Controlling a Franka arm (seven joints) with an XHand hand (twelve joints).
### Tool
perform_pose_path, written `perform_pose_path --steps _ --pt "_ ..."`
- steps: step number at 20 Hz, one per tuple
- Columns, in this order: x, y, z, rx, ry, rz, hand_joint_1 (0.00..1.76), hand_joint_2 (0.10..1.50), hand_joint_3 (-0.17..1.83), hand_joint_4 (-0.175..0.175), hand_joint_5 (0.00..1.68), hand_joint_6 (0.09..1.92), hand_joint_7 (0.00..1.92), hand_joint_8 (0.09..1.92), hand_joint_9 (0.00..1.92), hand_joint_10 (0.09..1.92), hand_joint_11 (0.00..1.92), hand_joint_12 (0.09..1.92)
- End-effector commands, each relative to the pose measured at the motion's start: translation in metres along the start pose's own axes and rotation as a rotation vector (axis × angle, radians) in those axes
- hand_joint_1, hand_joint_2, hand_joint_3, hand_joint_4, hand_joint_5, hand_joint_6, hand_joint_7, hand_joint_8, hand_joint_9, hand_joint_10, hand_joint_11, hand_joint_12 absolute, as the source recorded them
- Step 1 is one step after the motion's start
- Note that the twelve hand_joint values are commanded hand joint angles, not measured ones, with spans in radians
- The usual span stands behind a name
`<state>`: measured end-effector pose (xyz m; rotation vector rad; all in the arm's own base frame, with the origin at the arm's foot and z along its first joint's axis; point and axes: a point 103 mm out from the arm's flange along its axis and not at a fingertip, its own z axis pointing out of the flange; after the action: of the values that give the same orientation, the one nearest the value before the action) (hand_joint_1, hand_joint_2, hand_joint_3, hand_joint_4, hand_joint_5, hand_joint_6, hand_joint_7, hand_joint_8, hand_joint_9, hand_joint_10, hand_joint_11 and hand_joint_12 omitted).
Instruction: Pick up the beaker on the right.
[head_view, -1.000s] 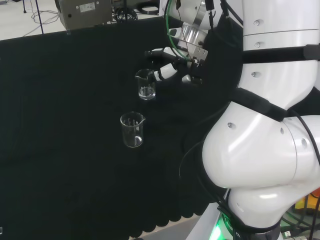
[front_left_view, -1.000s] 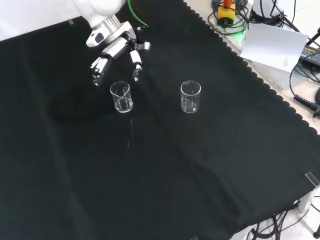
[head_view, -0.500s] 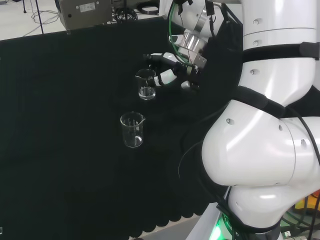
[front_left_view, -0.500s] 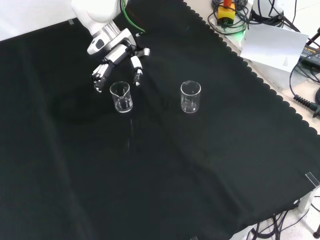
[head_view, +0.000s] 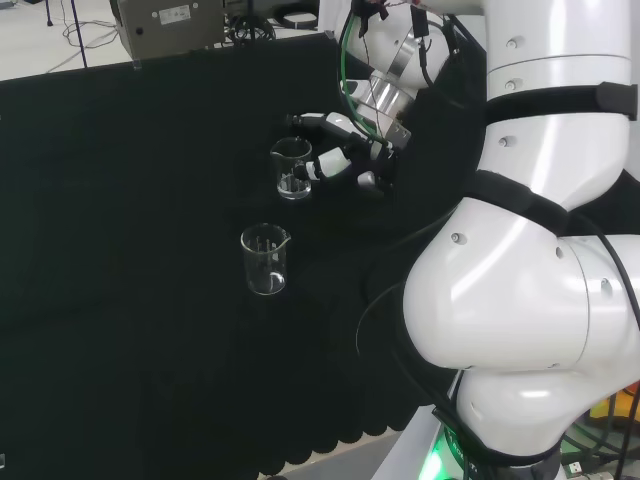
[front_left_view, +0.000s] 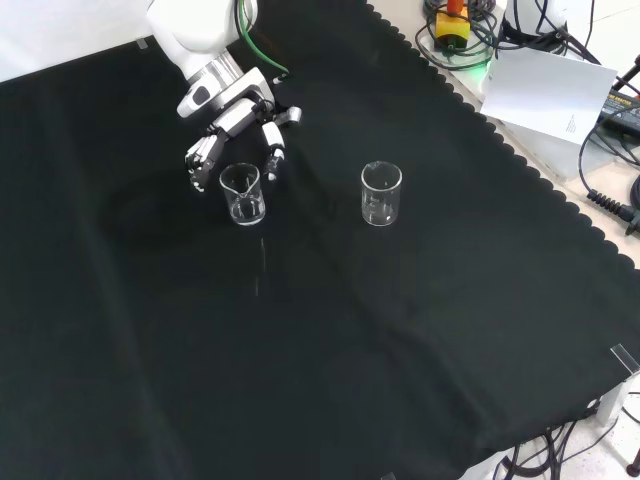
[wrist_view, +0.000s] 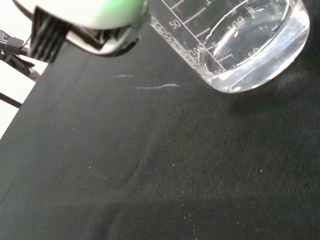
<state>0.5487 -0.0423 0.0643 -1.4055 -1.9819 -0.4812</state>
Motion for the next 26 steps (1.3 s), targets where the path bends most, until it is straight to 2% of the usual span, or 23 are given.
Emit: perform_pose_path --steps 1,7,14,26 --pt "-0.003 0.003 0.008 -0.004 0.031 0.004 0.97 0.49 0.73 -0.022 0.44 0.09 0.24 0.64 0.38 0.61 0.00 1.41" --pt "-0.003 0.007 0.012 -0.027 0.095 -0.008 0.98 0.49 0.74 -0.024 0.47 0.09 0.27 0.65 0.42 0.62 0.01 1.42" --pt "-0.003 0.011 0.019 -0.023 0.134 -0.016 0.98 0.48 0.75 -0.026 0.49 0.09 0.30 0.66 0.45 0.62 0.03 1.42" --pt "-0.001 0.015 0.025 -0.030 0.168 -0.014 0.98 0.47 0.75 -0.028 0.54 0.10 0.36 0.68 0.52 0.61 0.06 1.41"
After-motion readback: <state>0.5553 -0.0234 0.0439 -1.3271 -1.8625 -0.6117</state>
